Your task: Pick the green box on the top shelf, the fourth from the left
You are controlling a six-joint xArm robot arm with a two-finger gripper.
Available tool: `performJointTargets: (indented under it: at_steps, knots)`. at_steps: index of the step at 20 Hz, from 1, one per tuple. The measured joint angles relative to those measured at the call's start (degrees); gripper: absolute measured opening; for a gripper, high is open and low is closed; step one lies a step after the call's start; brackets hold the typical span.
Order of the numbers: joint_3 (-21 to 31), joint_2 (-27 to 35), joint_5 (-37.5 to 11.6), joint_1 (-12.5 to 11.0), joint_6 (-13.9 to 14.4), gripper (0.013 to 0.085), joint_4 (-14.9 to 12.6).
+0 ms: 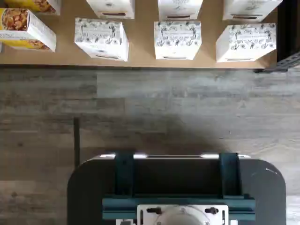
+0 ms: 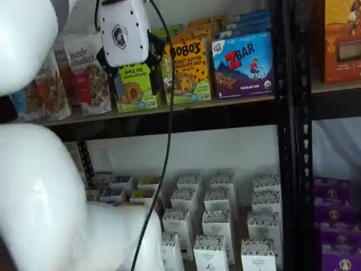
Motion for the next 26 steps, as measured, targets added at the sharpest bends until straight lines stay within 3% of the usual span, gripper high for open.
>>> performJointTargets:
  at_steps: [2, 6, 21, 26]
  knots:
    - [3.14, -3.47, -5.43, -3.71, -2.37, 0.085, 3.87]
    - [3.89, -4.28, -7.43, -4.63, -3.24, 0.085, 5.08]
    - [3.8, -3.17, -9.38, -3.14, -1.73, 0.085, 6.18]
    - [4.38, -2.76, -11.77, 0.64, 1.58, 0.085, 6.0]
